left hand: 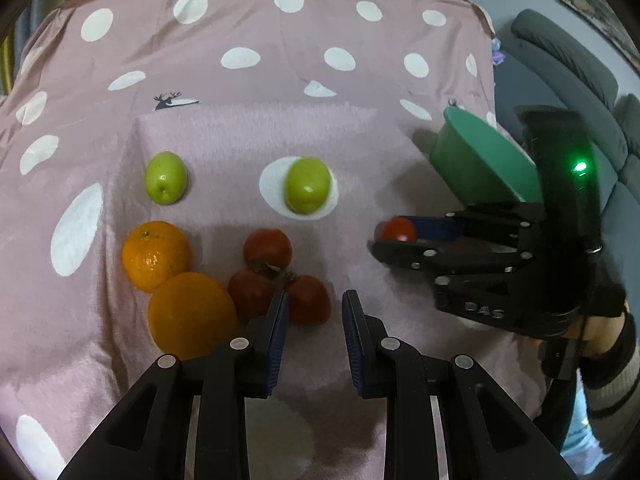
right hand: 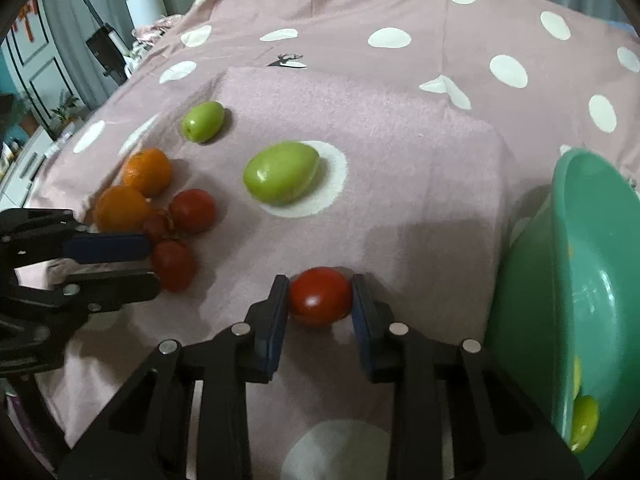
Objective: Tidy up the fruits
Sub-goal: 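Close the left tool on a red tomato while the right tool grasps another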
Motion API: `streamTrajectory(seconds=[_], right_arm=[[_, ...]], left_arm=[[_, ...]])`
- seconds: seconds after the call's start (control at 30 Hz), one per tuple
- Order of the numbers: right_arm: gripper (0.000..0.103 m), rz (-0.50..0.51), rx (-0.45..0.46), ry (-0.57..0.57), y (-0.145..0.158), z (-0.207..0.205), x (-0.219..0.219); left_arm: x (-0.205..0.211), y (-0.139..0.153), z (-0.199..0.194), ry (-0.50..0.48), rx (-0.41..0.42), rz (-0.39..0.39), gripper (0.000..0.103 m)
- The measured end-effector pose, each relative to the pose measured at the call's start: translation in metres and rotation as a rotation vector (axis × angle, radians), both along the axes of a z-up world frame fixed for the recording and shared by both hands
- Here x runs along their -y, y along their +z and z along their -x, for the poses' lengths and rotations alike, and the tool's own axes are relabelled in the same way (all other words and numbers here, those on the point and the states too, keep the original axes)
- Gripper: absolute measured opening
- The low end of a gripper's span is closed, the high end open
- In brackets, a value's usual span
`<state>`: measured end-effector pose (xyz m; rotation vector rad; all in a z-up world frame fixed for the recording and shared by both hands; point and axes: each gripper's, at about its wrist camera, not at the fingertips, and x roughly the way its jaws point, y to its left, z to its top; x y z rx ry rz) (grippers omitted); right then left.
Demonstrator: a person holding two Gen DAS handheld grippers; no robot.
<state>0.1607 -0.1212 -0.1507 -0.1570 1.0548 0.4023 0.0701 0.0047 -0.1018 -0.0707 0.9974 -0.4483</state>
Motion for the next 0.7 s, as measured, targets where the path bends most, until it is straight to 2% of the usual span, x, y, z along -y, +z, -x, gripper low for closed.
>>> streamTrajectory(seconds=[0.2, 0.6, 0.7], right_arm=[[0.031, -0.119, -0.015, -0.029, 0.01, 0.019, 0.014], [0.031, -0.206, 0.007, -0.043, 0.024, 0.04, 0.025], [0.031, -0.219, 0.013, -0.044, 0.026, 0.041, 0.027]], left_arm=[[0.001, -0.007, -0.005, 0.009, -0.019, -0.015, 0.026], [0.029, -0.007, -0.029, -0.029, -0.014, -0.076, 0.027], [0.04, -0.006, -0.036, -0.041, 0.007, -0.121, 0.028]])
